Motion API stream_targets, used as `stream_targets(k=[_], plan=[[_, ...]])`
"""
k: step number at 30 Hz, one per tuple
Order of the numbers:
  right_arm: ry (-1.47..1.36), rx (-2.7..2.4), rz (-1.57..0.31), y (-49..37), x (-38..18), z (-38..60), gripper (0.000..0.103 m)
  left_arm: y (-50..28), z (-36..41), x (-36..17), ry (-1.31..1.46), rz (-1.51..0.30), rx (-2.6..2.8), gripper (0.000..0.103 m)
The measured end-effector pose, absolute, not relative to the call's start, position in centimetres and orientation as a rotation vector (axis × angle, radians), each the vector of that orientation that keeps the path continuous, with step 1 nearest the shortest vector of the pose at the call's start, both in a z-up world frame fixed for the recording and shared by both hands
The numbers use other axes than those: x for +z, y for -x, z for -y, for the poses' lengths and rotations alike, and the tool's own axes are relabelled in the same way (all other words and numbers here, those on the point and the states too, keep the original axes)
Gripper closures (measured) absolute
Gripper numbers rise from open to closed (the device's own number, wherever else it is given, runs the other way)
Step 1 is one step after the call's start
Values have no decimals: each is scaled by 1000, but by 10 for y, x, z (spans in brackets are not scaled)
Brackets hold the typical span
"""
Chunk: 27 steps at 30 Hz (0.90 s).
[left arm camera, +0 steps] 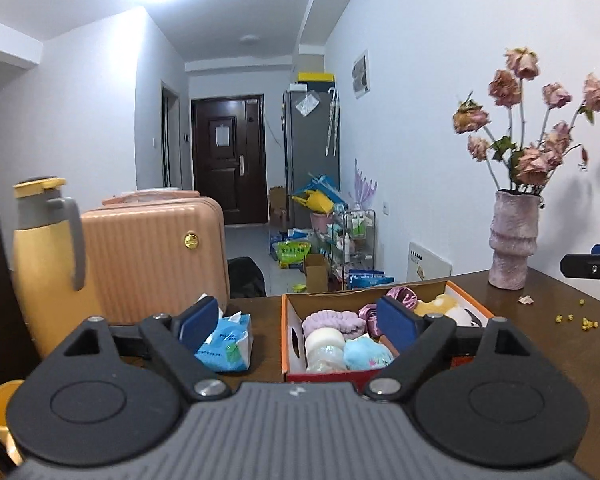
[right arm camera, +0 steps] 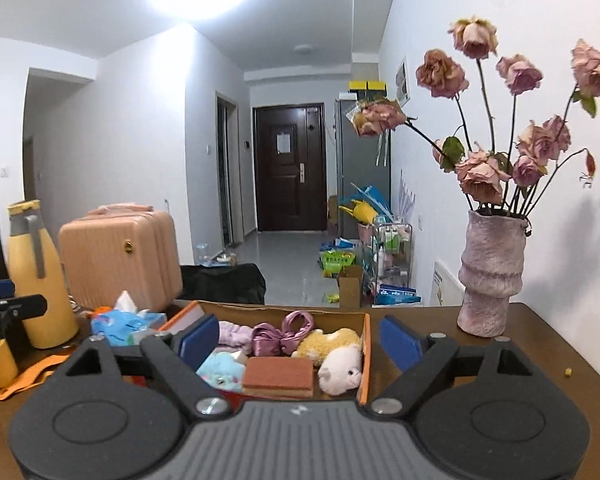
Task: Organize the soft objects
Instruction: 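Lower the sponge block into the box and open both tools, then move both tools to the lavender pouch and close them on it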
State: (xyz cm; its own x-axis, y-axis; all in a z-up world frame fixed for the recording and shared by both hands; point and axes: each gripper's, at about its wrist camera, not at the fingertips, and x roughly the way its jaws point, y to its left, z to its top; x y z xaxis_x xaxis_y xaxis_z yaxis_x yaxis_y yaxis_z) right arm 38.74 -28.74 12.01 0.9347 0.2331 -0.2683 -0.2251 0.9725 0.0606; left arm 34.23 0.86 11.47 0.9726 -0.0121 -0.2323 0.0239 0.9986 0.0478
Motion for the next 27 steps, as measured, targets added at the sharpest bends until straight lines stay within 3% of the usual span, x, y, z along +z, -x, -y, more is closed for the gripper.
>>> stream_targets(k=[2,13,27], plan=[[-23,242,-264,-365,113,286,16,-320,-10,108,-55,-224,-20,9],[-28,226,-331,-247,40,281,15,-206,-12,43,1,-280,-25,9],[-5,255,-368,-223,22,263,15,-209,-20,22,41,-366,-42,9]])
